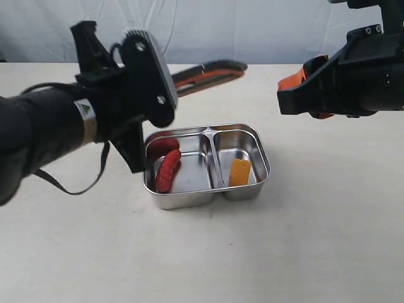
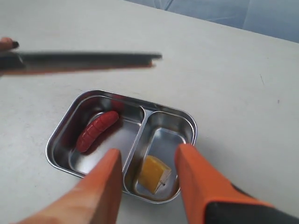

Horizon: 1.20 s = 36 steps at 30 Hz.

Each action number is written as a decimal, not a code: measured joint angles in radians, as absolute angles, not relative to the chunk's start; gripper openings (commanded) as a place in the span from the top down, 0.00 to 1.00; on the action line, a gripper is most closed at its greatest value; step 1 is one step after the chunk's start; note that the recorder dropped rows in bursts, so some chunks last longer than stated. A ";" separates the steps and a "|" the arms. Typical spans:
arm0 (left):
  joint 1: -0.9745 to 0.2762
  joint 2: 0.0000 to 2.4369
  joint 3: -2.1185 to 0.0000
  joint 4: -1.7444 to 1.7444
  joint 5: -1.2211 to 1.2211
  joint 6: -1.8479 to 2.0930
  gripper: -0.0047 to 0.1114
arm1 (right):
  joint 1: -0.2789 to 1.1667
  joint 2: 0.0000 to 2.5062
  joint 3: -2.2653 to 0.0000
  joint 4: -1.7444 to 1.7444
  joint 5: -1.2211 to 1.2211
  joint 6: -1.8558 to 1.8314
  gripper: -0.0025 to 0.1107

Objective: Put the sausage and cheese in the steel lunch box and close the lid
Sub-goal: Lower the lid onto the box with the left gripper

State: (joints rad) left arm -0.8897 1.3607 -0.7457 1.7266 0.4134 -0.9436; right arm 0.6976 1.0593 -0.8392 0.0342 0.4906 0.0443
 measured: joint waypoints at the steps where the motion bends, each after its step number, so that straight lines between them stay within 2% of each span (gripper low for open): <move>1: -0.908 1.381 -0.746 1.723 0.438 -0.927 0.96 | 0.698 1.059 -0.839 0.034 0.497 0.044 0.63; 12: -1.095 1.612 -0.746 1.730 0.717 -0.911 0.96 | 0.698 1.059 -0.839 0.010 0.537 0.052 0.63; 29: -1.157 1.767 -0.748 1.748 0.799 -0.952 0.96 | 0.698 1.059 -0.839 0.000 0.545 0.056 0.63; 32: -1.157 1.767 -0.748 1.748 0.770 -0.952 0.85 | 0.698 1.059 -0.839 0.000 0.549 0.060 0.63; 36: -1.159 1.767 -0.748 1.750 0.705 -0.949 0.58 | 0.698 1.059 -0.839 0.000 0.555 0.064 0.63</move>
State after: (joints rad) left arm -1.1587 1.7672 -0.7480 1.7505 0.7048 -0.9494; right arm 0.6976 1.0593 -0.8392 0.0000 0.5552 0.0640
